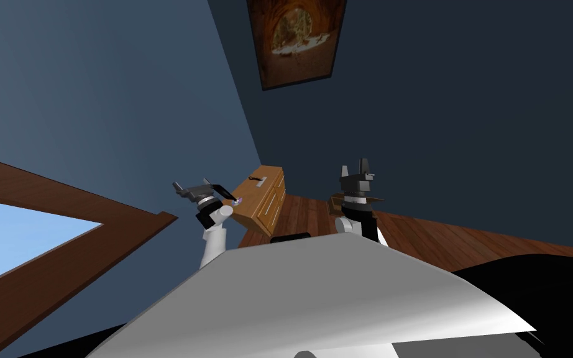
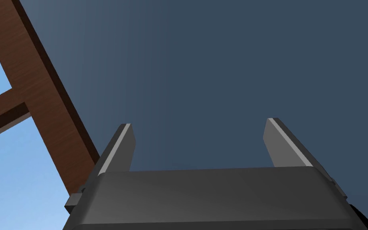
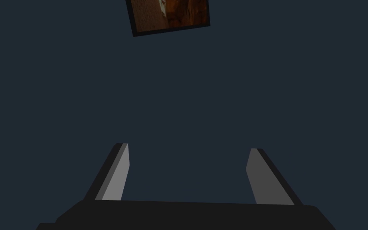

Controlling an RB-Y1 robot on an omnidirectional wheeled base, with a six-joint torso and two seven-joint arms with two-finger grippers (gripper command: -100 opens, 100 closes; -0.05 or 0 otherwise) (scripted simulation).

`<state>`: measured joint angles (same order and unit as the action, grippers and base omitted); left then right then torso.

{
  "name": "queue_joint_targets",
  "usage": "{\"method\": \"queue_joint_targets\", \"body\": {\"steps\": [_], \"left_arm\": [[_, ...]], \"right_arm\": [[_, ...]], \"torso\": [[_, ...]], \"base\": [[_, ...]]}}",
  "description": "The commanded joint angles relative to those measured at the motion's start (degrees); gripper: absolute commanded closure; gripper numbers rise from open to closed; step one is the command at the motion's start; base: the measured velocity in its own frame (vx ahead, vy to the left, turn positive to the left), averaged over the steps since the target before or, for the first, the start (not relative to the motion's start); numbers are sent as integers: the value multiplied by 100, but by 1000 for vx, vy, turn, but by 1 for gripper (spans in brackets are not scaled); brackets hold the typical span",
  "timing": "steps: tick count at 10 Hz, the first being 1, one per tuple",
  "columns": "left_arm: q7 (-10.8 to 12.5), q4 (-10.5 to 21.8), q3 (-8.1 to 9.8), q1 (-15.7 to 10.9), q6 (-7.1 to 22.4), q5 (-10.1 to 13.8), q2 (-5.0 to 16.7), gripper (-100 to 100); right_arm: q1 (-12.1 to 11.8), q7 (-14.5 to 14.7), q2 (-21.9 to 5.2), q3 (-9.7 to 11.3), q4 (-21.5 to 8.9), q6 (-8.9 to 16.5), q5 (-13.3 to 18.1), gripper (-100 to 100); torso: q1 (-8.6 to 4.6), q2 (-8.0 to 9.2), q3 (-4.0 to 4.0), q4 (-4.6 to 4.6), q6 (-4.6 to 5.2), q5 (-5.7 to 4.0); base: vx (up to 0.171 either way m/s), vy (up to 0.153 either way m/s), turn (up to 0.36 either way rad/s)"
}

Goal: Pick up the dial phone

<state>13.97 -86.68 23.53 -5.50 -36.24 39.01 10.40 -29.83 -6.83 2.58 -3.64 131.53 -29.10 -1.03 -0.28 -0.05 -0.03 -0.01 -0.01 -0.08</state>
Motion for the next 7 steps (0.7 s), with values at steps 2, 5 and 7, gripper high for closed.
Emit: {"method": "queue_joint_targets", "body": {"steps": [2,5,7], "left_arm": [[63,521,200,-367,-69,335,14,-100],[95,990,326,-623,-113,542,14,-100],[127,1266,449,-878,-157,738,11,-100]], "right_arm": [[0,0,0,0,0,0,0,0],[0,0,0,0,0,0,0,0],[0,0,-1,0,0,0,0,0]], "torso": [[7,2,0,-1,-1,2],[4,2,1,0,-1,1],[19,0,0,-1,-1,4]], "base": [[7,-70,13],[9,-68,15],[20,-35,13]]}}
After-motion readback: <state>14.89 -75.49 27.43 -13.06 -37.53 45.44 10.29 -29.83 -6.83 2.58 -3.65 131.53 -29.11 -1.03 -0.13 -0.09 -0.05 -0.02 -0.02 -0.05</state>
